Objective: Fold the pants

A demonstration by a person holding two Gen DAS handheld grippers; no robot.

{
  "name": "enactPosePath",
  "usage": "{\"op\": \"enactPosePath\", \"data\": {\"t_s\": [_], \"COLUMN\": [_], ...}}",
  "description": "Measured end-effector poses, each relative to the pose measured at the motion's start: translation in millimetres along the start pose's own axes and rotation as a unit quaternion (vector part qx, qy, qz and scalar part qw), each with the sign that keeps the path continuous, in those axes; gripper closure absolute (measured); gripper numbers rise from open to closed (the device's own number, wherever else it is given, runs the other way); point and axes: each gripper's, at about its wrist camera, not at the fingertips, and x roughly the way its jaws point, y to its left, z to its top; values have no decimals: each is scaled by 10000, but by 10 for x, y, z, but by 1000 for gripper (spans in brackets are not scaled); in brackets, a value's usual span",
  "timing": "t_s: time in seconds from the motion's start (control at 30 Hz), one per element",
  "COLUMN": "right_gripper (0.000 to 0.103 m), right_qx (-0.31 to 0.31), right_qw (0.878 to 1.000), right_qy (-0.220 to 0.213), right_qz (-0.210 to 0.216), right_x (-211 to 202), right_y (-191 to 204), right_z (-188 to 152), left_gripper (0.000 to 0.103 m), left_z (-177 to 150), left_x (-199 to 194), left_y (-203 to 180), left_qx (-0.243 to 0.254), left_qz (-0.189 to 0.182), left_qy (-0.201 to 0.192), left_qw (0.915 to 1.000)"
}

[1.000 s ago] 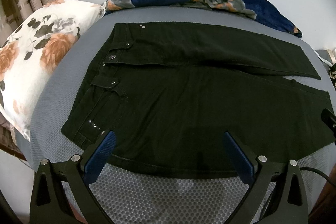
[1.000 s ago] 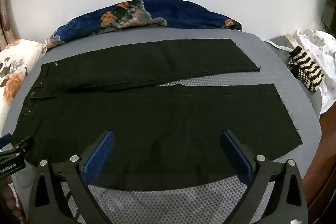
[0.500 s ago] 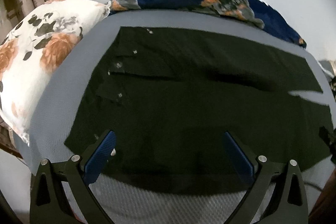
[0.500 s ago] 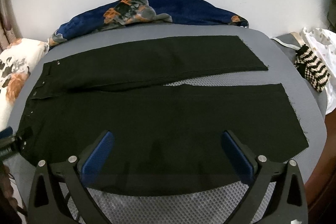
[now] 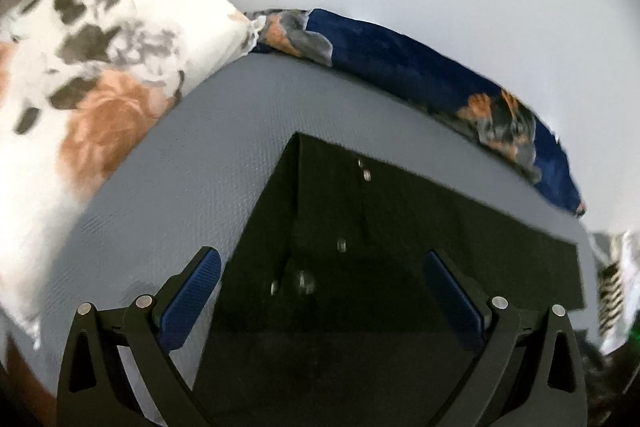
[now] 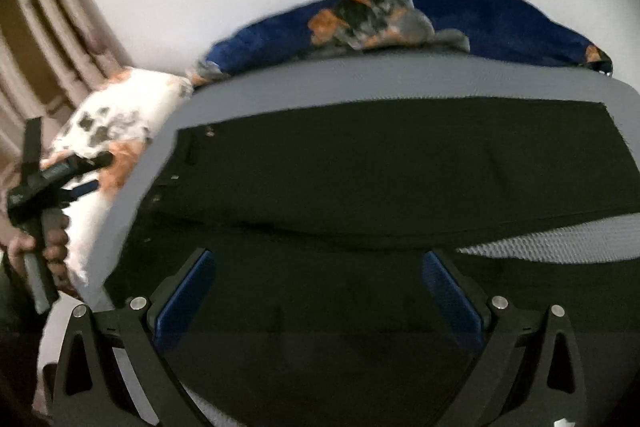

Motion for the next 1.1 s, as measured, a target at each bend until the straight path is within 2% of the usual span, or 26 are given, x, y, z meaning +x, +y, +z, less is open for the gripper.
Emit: {"op": "enactPosePath", "data": {"t_s": [0.07,0.13,0.23,0.27,0.37,0.57,0.63,0.67,0.77,0.8,0.83,0.9,1.1], "right_gripper": [0,0,0,1,2,6,6,6,6,6,6,6,6], "right_qx": [-107,-184,-236,-288,-323,-276,-226,-191,-105,-108,-116,-119,-148], "right_qw": [9995,9989,9983,9982,9984,9995,9997,9998,9999,9999,9999,9998,9996], "right_qy": [-7,-36,-114,-133,-196,-129,-91,-67,-59,-57,-68,-64,-41], "right_qz": [-307,-437,-526,-500,-418,-70,-21,-17,60,65,93,123,235], "right_x": [167,300,455,503,597,897,994,1041,1150,1173,1204,1248,1363], "right_y": [56,115,124,135,166,235,239,241,246,251,257,262,280], "right_z": [117,241,410,465,572,747,789,814,882,898,920,945,1028], "left_gripper": [4,10,25,32,42,45,53,60,64,72,75,76,76], "left_z": [137,249,396,440,548,682,697,700,720,740,756,788,863], "left_x": [181,372,666,763,1017,1366,1467,1493,1522,1507,1489,1457,1627], "left_y": [102,180,249,270,317,443,479,486,480,466,458,427,356], "left_qx": [-154,-249,-367,-408,-524,-656,-784,-831,-922,-907,-881,-816,-742], "left_qz": [-118,-301,-644,-733,-1001,-1257,-1470,-1622,-1836,-2028,-2101,-2230,-2202], "left_qy": [91,221,435,513,688,935,1087,1141,1214,1205,1221,1252,1478], "left_qw": [9998,9990,9963,9952,9912,9855,9800,9766,9711,9675,9660,9633,9613]}}
